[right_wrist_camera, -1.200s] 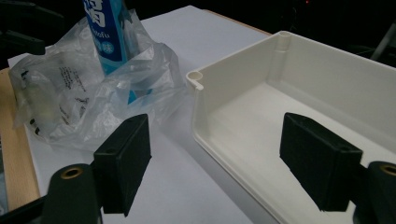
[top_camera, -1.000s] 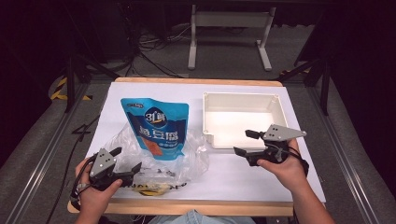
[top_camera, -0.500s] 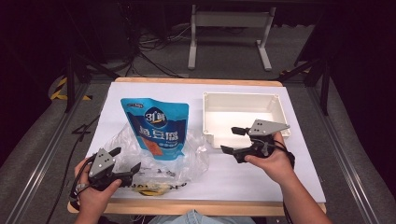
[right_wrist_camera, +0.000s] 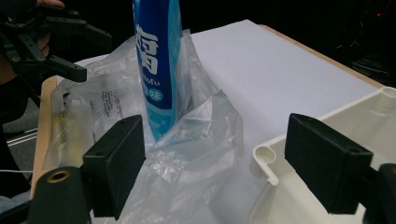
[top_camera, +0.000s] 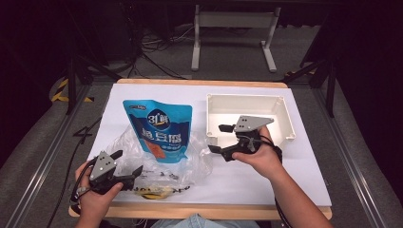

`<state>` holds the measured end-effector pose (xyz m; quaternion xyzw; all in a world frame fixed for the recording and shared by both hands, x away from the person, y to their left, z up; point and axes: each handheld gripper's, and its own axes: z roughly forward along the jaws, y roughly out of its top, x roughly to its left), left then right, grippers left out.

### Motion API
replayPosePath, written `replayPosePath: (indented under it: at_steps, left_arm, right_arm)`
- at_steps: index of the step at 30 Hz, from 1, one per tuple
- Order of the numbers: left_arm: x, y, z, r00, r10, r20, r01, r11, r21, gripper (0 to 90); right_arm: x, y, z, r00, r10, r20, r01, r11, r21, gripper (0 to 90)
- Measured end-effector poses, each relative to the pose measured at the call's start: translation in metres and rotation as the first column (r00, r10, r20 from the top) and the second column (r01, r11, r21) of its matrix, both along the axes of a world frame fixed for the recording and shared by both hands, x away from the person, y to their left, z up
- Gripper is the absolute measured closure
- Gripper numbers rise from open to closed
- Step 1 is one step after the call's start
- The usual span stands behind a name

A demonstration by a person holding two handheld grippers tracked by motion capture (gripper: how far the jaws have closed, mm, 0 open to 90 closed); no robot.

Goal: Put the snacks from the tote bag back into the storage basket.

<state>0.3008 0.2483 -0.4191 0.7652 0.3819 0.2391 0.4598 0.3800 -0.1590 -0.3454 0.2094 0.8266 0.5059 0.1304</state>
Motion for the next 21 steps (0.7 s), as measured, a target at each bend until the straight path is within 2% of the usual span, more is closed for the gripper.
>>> replayPosePath:
  at_steps: [6,21]
  left_arm:
    - [0.0,0.0,0.0,1.0,-0.004,0.008,0.004,0.9999,0.01,12.9]
    - [0.0,0.0,-0.001,1.0,-0.006,0.004,0.006,0.9999,0.013,12.8]
  right_arm:
    - [0.007,0.015,0.001,0.9996,0.027,0.001,-0.027,0.9996,0.008,18.8]
    - [0.024,0.051,-0.011,0.9968,0.08,-0.007,-0.08,0.9966,0.018,14.1]
